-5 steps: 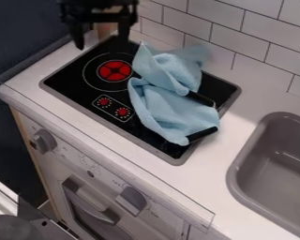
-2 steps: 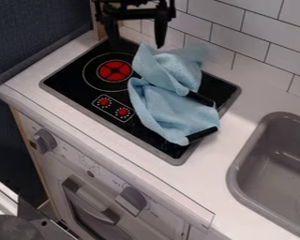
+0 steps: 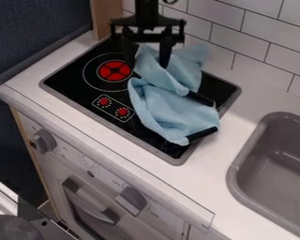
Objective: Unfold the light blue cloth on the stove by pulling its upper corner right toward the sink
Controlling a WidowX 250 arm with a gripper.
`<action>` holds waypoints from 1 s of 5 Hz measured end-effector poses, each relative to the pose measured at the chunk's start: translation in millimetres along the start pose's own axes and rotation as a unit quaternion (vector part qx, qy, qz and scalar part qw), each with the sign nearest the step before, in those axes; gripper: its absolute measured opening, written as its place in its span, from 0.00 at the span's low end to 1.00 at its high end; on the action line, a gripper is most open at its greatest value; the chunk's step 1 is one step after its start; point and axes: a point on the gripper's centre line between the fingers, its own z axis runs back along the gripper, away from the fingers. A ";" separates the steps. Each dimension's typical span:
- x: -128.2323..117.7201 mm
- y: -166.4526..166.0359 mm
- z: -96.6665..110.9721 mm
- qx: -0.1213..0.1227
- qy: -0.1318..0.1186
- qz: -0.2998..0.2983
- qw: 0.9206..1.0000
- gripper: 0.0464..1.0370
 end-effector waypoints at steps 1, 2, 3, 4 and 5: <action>-0.4 2.8 -1.7 0.011 0.003 0.006 1.000 0.30; -1.3 -3.5 -2.9 0.013 -0.006 -0.013 1.000 0.09; -10.5 -15.9 -2.4 0.025 -0.002 -0.041 0.999 0.00; -18.0 -41.0 12.0 0.013 -0.035 -0.070 0.997 0.00; -29.1 -84.1 28.3 0.006 -0.059 -0.121 0.991 0.00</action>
